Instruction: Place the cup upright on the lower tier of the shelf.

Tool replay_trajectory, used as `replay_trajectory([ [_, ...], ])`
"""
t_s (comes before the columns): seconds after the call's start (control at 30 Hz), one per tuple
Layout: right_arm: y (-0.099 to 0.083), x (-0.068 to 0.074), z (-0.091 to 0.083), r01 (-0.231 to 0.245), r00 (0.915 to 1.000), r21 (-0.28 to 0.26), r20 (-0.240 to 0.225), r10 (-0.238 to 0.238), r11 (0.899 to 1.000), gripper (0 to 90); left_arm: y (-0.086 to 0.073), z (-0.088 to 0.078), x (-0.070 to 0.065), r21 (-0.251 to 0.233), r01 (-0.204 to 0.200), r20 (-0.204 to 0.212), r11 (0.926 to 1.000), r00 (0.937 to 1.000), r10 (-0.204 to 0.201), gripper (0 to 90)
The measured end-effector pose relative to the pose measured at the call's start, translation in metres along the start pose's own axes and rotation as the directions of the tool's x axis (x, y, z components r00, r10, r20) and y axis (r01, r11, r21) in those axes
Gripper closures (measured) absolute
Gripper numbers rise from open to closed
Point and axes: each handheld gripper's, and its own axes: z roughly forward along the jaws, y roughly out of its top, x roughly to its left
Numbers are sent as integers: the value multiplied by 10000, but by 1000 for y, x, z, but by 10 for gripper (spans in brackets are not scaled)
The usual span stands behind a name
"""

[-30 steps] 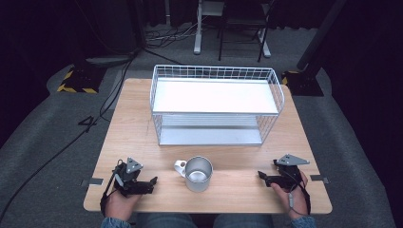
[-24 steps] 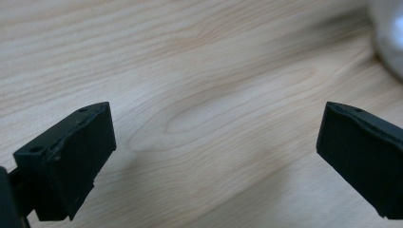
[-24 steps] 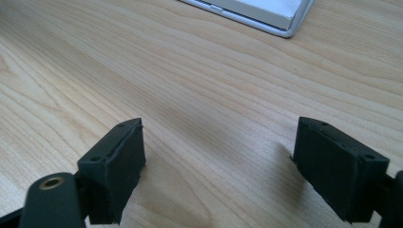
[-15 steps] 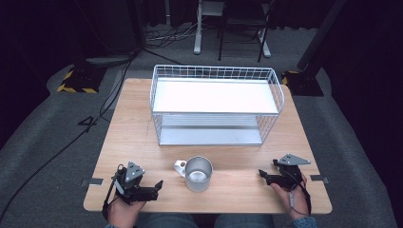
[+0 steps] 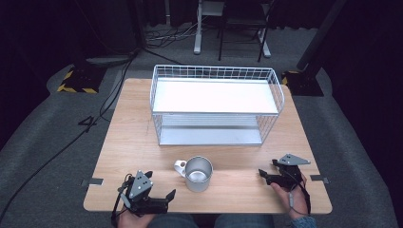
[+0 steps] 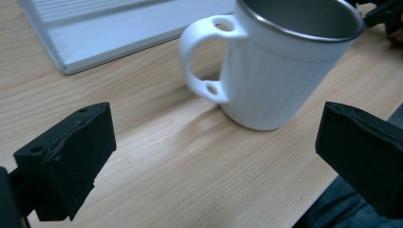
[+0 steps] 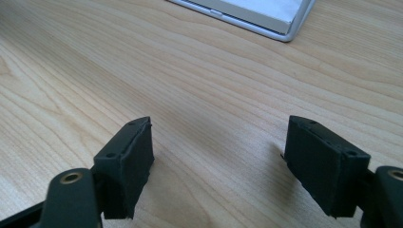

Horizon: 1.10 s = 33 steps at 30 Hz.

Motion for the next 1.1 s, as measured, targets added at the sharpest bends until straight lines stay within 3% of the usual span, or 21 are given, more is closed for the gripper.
replay_trajectory([
  [0.17,0,0,0,1,10000,-3,1,-1,10000,246,-2,2,-6,-615,68,320,9981,9995,-49,0],
  [0.27,0,0,0,4,10000,-2,7,-4,10000,246,-5,4,-9,-1046,-233,272,9942,9993,262,5],
  [0.4,0,0,0,0,10000,0,5,0,10000,246,-6,7,-13,-1325,-230,507,9909,9983,300,4],
  [0.77,0,0,0,3,10000,-1,7,-3,10000,246,-4,26,-28,-1114,-458,1066,9927,9926,577,0],
  [1.1,0,0,0,22,10000,-7,5,-22,10000,248,-1,46,-32,-915,-411,1462,9950,9878,542,0],
])
